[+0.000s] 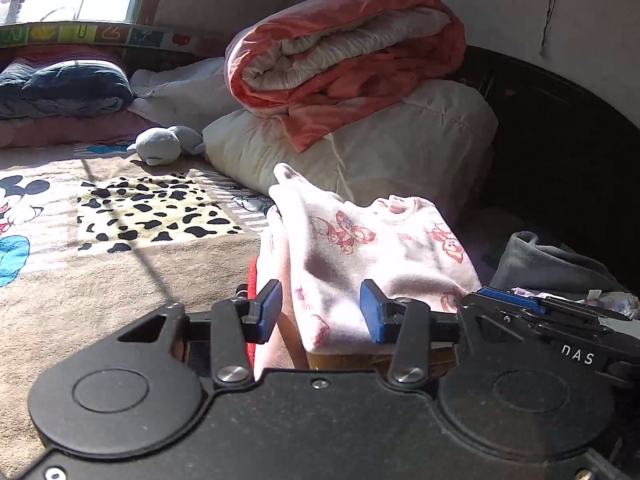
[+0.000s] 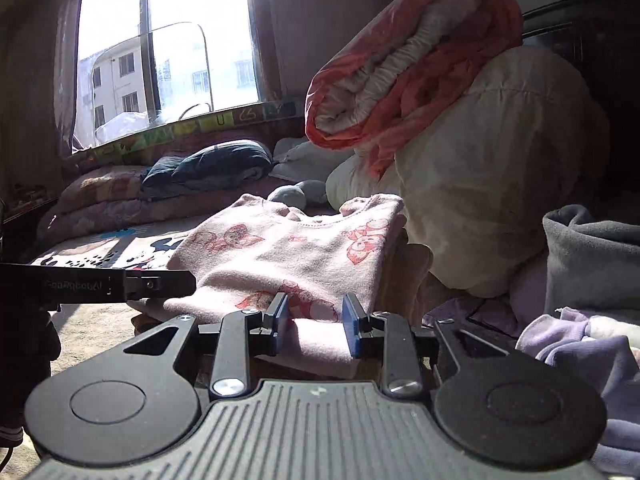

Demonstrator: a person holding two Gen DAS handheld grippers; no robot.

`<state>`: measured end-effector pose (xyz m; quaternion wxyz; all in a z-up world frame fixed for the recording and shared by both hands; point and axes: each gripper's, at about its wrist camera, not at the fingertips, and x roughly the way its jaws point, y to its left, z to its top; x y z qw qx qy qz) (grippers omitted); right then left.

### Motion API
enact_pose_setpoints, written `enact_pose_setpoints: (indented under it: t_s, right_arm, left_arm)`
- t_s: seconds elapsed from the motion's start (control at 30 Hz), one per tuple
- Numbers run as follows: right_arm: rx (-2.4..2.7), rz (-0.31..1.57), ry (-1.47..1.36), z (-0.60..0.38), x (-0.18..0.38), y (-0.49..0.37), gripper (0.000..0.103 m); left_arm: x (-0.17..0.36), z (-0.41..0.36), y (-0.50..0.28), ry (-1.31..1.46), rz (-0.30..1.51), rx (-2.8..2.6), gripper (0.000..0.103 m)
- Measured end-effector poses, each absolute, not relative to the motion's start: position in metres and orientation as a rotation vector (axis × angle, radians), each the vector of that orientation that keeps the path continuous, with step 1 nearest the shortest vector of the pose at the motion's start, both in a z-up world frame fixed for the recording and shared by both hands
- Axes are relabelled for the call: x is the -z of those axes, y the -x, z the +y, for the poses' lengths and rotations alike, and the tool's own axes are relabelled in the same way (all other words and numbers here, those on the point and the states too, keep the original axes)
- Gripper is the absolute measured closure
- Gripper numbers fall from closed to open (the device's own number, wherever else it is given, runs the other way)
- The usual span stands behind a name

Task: Fold clothes

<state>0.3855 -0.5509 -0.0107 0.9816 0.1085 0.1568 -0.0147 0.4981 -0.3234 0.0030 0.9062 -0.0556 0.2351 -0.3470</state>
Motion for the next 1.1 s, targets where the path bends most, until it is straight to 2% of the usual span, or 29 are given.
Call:
enact_pose_setpoints:
  t_s: [0.07, 0.13, 0.3, 0.4, 0.47, 0.5, 0.57, 0.6, 0.77, 1.1]
  right_arm:
    - [0.025, 0.304, -0.264, -0.551, 0.002, -0.372, 0.062]
    - [0.028, 0.315, -0.304, -0.549, -0.005, -0.36, 0.057]
    - [0.023, 0.412, -0.364, -0.53, -0.026, -0.333, 0.038]
    - [0.039, 0.437, -0.359, -0.516, -0.043, -0.315, 0.02]
    - [0.06, 0.443, -0.369, -0.51, -0.053, -0.303, 0.003]
    - [0.071, 0.447, -0.375, -0.508, -0.059, -0.296, 0.001]
    - [0.091, 0.458, -0.377, -0.504, -0.072, -0.285, 0.001]
    - [0.101, 0.467, -0.369, -0.501, -0.079, -0.28, 0.001]
    - [0.163, 0.5, -0.305, -0.488, -0.103, -0.256, 0.001]
    - [0.214, 0.524, -0.271, -0.478, -0.131, -0.214, 0.0]
  left_arm:
    - [-0.015, -0.313, -0.488, 0.126, 0.456, 0.709, 0.063]
    - [-0.026, -0.302, -0.473, 0.115, 0.45, 0.699, 0.053]
    - [-0.043, -0.287, -0.438, 0.089, 0.512, 0.679, 0.029]
    - [-0.053, -0.279, -0.418, 0.074, 0.549, 0.666, 0.02]
    - [-0.062, -0.272, -0.405, 0.083, 0.575, 0.66, 0.011]
    - [-0.066, -0.27, -0.401, 0.094, 0.581, 0.66, 0.007]
    - [-0.078, -0.265, -0.387, 0.111, 0.573, 0.65, 0.005]
    - [-0.084, -0.264, -0.38, 0.114, 0.565, 0.64, 0.0]
    - [-0.11, -0.262, -0.347, 0.071, 0.537, 0.575, 0.0]
    - [-0.135, -0.249, -0.307, 0.162, 0.562, 0.651, 0.0]
